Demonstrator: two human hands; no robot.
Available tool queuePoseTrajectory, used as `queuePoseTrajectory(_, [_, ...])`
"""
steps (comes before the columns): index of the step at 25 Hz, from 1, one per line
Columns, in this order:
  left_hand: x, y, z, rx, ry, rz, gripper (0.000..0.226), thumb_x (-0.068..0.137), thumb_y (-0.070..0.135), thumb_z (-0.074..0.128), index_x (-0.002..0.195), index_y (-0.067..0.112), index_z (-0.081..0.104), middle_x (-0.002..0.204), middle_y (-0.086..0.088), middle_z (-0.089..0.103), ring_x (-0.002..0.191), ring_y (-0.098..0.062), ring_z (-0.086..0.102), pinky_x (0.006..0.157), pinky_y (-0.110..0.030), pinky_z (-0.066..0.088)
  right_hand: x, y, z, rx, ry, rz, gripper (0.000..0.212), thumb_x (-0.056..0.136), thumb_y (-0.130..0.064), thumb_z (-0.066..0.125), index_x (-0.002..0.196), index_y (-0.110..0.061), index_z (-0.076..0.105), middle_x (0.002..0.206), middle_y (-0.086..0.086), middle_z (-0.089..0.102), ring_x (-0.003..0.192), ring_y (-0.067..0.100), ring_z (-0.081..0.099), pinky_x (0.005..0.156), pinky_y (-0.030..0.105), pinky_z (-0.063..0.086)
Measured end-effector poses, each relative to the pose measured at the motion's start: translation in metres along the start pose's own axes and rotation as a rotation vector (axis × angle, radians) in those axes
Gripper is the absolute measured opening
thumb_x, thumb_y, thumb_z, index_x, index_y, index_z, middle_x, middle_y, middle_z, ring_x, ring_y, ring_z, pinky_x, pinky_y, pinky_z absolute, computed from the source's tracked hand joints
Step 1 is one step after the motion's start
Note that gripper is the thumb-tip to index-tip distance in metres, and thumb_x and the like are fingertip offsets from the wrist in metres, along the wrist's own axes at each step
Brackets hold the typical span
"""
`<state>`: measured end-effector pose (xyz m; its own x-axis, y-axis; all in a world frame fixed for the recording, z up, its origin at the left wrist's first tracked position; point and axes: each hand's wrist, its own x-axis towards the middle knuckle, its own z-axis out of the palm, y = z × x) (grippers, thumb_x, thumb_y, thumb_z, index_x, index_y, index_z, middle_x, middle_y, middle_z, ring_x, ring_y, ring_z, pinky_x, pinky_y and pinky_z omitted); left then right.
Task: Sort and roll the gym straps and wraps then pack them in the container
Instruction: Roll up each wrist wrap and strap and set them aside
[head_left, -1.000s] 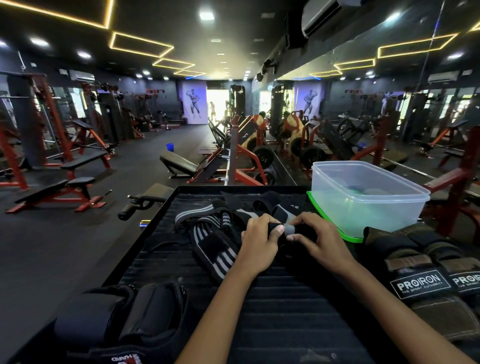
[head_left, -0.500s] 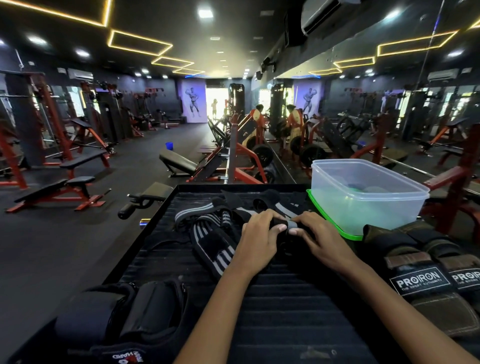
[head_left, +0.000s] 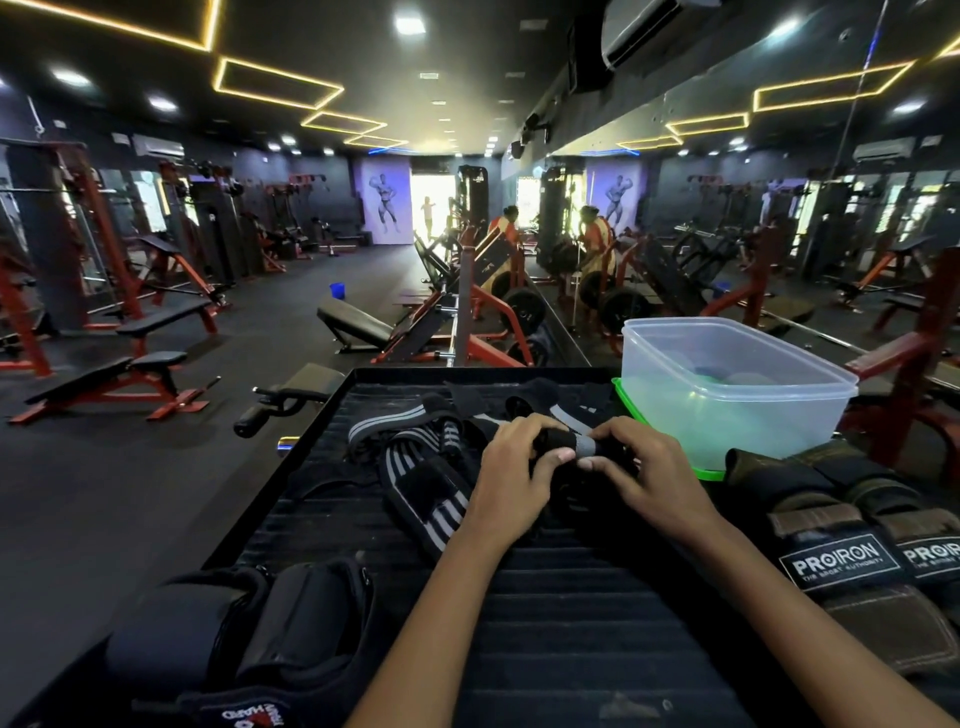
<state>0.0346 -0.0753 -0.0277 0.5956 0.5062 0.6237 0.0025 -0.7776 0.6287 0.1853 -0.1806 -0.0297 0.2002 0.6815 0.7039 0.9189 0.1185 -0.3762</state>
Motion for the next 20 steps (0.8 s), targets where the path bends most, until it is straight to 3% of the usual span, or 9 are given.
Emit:
queuePoseTrajectory(3, [0.0,0.001,0.0,0.042,0.01,-0.038,0.011,0.092,0.024,0.059,0.097,0.013,0.062,0.077,0.017,0.05,0.075,-0.004,0.045,0.084,-0.038,0.046,0.0,0.0,0.002,-0.035,-0.018,-0.041,0.026,0.085,-0.036,0.064,0.1,-0.015,0.064,0.092,-0.01,0.063,0.085,0.007,0.058,0.076,0.018,0.043])
queuePoseTrajectory(5, [0.0,0.003,-0.001,0.05,-0.023,-0.071,0.014,0.095,0.026,0.057,0.093,0.012,0.057,0.076,0.014,0.046,0.077,-0.008,0.046,0.085,-0.04,0.046,-0.001,0.0,0.003,-0.04,-0.031,-0.063,0.026,0.084,-0.031,0.067,0.105,-0.016,0.061,0.097,-0.01,0.062,0.09,0.007,0.057,0.08,0.019,0.043])
queuePoseTrajectory(8, [0.0,0.003,0.0,0.062,-0.065,-0.081,0.018,0.097,0.029,0.052,0.088,0.015,0.049,0.079,0.011,0.047,0.086,-0.015,0.048,0.085,-0.038,0.043,-0.001,0.0,0.004,-0.058,-0.038,-0.078,0.025,0.082,-0.025,0.068,0.104,-0.017,0.059,0.097,-0.012,0.06,0.09,0.012,0.058,0.079,0.024,0.046])
queuePoseTrajectory(13, [0.0,-0.001,0.001,-0.058,-0.026,-0.021,0.019,0.087,0.024,0.068,0.101,0.019,0.056,0.099,0.01,0.058,0.094,-0.005,0.051,0.081,-0.017,0.041,-0.001,-0.001,0.003,0.006,0.027,-0.043,0.018,0.082,-0.017,0.07,0.098,-0.016,0.062,0.09,-0.01,0.061,0.083,0.011,0.057,0.075,0.017,0.043])
queuePoseTrajectory(15, [0.0,-0.002,0.0,-0.057,-0.02,0.007,0.028,0.083,0.019,0.07,0.108,0.02,0.058,0.103,0.01,0.059,0.096,-0.004,0.051,0.083,-0.019,0.042,-0.001,0.0,0.002,0.009,0.03,-0.032,0.018,0.083,-0.019,0.07,0.099,-0.016,0.063,0.091,-0.008,0.061,0.084,0.009,0.056,0.076,0.013,0.04])
queuePoseTrajectory(20, [0.0,-0.009,0.001,0.031,0.017,0.021,0.018,0.087,0.027,0.062,0.102,0.018,0.06,0.097,0.012,0.056,0.092,-0.009,0.045,0.084,-0.032,0.043,-0.004,0.001,0.007,-0.087,-0.02,-0.054,0.021,0.088,-0.03,0.061,0.105,-0.018,0.058,0.096,-0.016,0.051,0.088,0.004,0.048,0.077,0.018,0.038])
